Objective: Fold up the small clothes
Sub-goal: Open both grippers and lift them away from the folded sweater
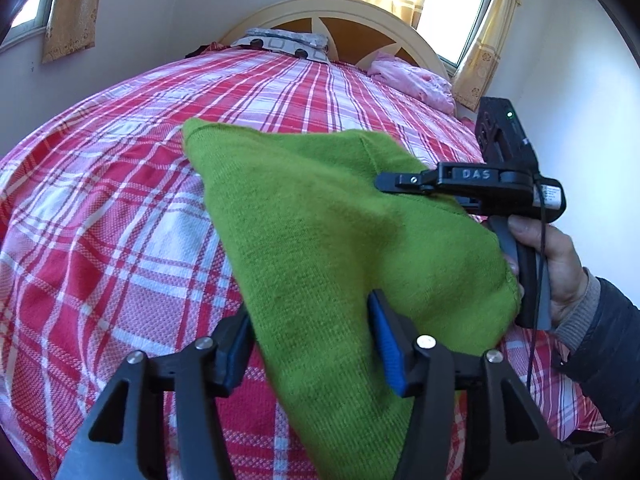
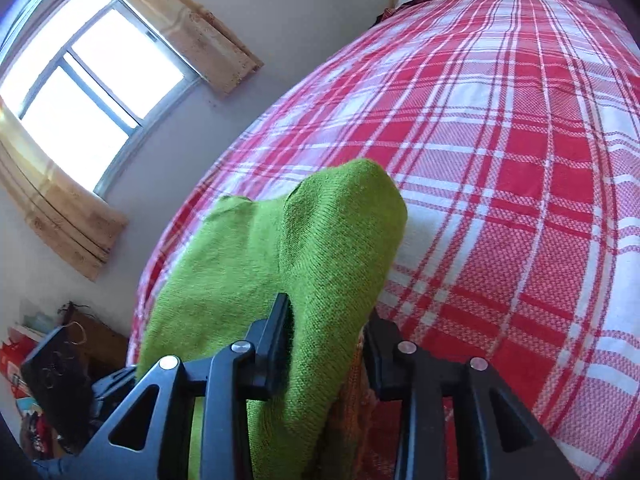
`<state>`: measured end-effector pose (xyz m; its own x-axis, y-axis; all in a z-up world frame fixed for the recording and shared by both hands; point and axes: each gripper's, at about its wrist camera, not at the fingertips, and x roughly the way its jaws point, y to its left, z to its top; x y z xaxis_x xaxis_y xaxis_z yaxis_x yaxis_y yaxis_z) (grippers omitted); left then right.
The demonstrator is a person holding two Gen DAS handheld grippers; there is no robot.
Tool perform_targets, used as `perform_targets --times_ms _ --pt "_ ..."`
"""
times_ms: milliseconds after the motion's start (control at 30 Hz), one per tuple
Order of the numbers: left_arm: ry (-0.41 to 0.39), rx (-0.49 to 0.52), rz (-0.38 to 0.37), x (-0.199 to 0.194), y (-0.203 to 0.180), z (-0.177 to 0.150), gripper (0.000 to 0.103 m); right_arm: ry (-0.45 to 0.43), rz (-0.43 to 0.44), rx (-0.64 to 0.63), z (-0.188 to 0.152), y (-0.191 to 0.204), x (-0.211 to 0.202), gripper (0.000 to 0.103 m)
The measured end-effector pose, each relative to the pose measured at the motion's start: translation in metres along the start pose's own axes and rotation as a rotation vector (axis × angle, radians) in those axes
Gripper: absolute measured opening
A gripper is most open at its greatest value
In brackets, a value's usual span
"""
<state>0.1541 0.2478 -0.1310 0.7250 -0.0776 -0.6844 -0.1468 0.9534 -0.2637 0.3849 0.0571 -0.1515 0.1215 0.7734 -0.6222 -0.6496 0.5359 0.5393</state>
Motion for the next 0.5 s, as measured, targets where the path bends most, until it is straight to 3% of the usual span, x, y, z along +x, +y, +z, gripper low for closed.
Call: perform_targets --times_ms 67,200,267,333,433,500 --pt "-0.036 -0.010 -0.004 -0.012 0.000 0.003 0.057 -0.004 -0.033 -0.011 -0.001 0.001 -0.002 0.041" --pt "-0.114 0.006 0.077 -0.024 0.001 0.013 0.082 -0.032 -0.098 -0.019 -0.006 0.003 -0.021 0.044" --pt "-0.108 0.011 0.145 -0.016 0.006 0.021 0.082 -0.070 -0.162 -0.050 -0.013 0.010 -0.042 0.044" --pt "-0.094 -0.024 0.177 -0.008 0.016 0.026 0.082 -0.096 -0.154 -0.082 -0.023 0.018 -0.063 0.044" --pt "-0.060 -0.048 0.199 0.002 0.023 0.024 0.088 -0.076 -0.173 -0.142 -0.042 0.033 -0.077 0.056" --pt "-0.033 -0.052 0.224 0.008 0.025 0.019 0.092 -0.033 -0.279 -0.202 -0.060 0.037 -0.070 0.057"
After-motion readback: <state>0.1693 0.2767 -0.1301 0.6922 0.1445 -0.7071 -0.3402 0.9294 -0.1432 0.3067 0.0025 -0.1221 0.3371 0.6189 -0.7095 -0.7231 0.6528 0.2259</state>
